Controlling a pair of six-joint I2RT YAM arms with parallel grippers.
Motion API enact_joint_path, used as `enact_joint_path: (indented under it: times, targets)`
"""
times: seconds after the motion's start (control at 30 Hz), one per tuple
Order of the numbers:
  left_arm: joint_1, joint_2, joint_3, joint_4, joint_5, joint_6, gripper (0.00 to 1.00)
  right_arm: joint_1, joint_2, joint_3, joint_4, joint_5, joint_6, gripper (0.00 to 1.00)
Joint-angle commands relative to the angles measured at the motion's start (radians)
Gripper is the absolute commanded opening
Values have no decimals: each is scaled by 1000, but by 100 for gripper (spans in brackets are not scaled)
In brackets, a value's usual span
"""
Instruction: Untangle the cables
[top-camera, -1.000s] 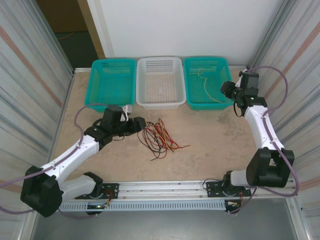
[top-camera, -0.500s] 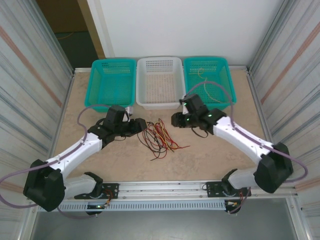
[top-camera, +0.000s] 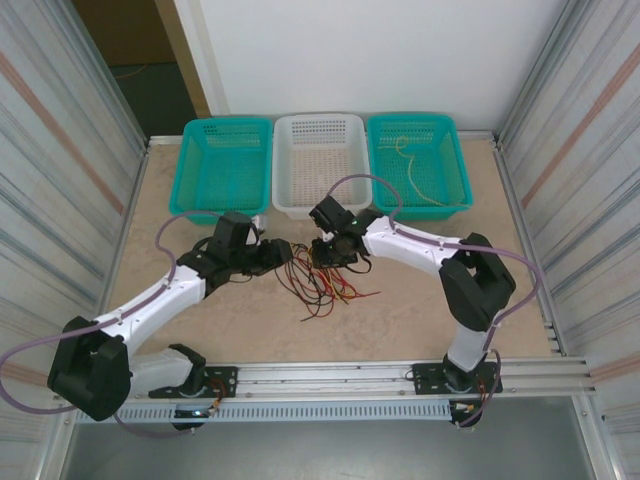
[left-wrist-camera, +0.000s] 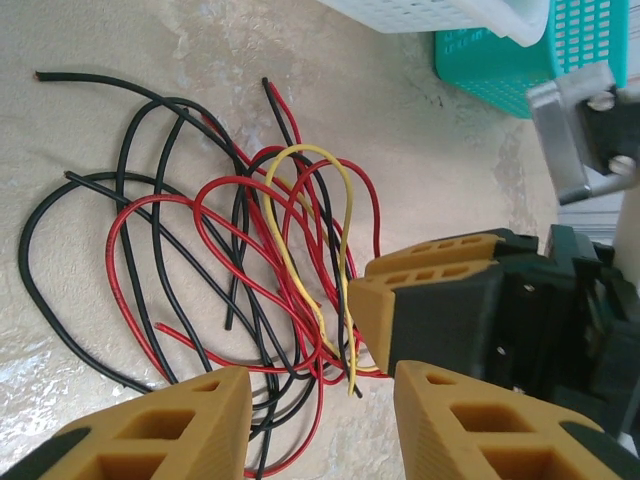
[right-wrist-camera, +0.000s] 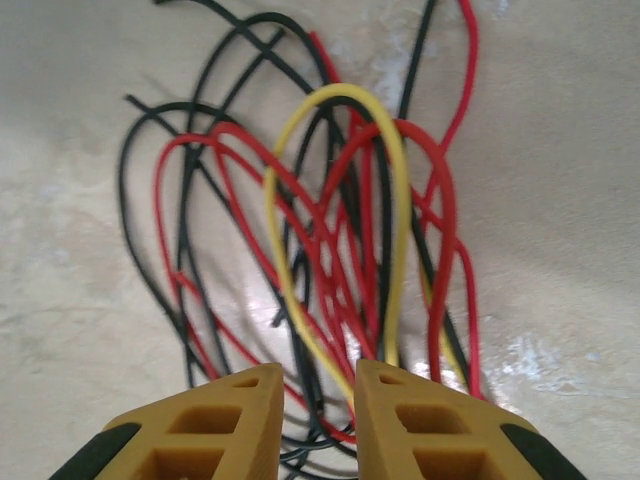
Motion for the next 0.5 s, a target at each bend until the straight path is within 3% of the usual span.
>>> enact_joint_path:
  times: [0.0,0.13,0.47]
  targets:
    - [-6,-11,-9,6,20,-2,43,-15,33,28,-72,55,14,26]
    - [-6,-6,-11,13,25,2,43,-43,52,30,-51,49,15,21]
    - [-6,7,-6,28,47,7,42,-89,127,123,-32,29,0,23]
